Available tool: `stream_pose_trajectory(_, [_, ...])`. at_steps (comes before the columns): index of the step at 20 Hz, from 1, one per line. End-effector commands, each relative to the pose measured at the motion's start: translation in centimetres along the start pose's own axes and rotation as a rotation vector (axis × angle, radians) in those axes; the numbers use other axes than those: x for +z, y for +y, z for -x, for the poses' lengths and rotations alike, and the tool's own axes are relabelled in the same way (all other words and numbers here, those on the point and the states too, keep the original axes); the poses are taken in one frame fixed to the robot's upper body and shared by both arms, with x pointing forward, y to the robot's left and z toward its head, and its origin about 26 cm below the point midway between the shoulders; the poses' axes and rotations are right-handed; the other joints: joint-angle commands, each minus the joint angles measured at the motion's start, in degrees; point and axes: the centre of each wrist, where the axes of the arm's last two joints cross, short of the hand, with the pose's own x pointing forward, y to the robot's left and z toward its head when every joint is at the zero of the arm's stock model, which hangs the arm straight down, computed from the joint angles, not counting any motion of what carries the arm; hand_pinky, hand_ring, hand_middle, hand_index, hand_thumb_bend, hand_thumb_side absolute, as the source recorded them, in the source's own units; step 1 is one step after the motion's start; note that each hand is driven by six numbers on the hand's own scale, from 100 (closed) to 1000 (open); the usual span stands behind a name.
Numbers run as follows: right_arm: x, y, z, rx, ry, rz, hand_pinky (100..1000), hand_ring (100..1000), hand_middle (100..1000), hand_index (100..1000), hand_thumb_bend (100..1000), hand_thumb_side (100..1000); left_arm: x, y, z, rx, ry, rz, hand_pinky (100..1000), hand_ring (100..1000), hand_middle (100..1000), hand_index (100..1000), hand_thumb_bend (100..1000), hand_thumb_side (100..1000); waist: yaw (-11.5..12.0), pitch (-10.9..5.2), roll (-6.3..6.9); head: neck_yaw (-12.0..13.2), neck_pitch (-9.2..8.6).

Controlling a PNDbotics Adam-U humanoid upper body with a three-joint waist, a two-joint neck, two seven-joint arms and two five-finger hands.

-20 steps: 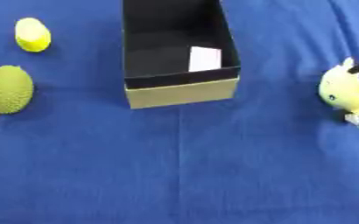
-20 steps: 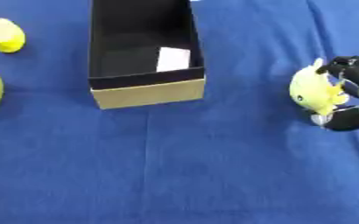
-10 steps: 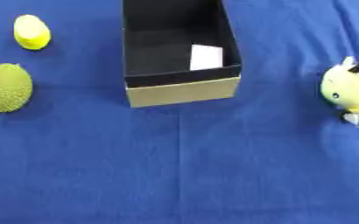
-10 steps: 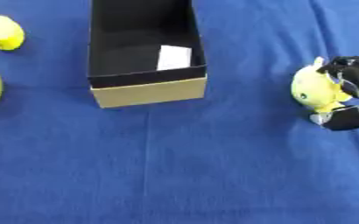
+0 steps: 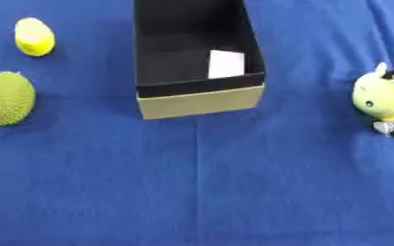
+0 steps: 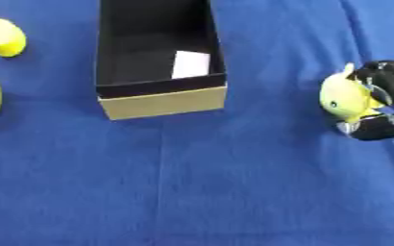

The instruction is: Pick up objects on the table and place them in the box.

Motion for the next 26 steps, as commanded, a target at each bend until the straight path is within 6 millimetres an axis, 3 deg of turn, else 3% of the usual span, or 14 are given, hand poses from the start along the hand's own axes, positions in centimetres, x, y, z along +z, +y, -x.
stream_pose_trajectory(1, [0.05,-0.72,0.16,0.012,0.017,0.075,843,793,703,767,447,476,-0.54,0.25,-0.48,0.002,-0.026,0.007,794,540,545,810,100,598,0.0,-0.92,0.08,-0.2,-0.74])
stream_pose_trajectory(5, [0.13,-0.75,-0.01,-0.006,0.032,0.170,812,739,607,691,448,397,-0.48,0.25,-0.47,0.002,-0.024,0.007,794,539,544,810,100,596,0.0,-0.88,0.09,-0.2,-0.74])
stream_pose_trajectory(9, [0.25,-0.67,-0.22,-0.034,0.022,0.235,799,718,606,691,447,361,-0.52,0.25,-0.48,0.002,-0.026,0.008,794,539,544,809,100,595,0.0,-0.86,0.09,-0.1,-0.70])
stream_pose_trajectory(20, [0.24,-0.49,-0.22,-0.056,0.002,0.310,778,698,499,586,445,359,-0.57,0.21,-0.50,0.004,-0.029,0.010,794,538,543,808,100,591,0.2,-0.79,-0.05,-0.2,-0.85])
stream_pose_trajectory(26, [0.37,-0.66,-0.35,-0.063,-0.006,0.348,773,701,504,543,445,321,-0.63,0.25,-0.50,0.003,-0.033,0.011,793,538,541,805,100,589,0.2,-0.96,-0.11,-0.1,-0.75])
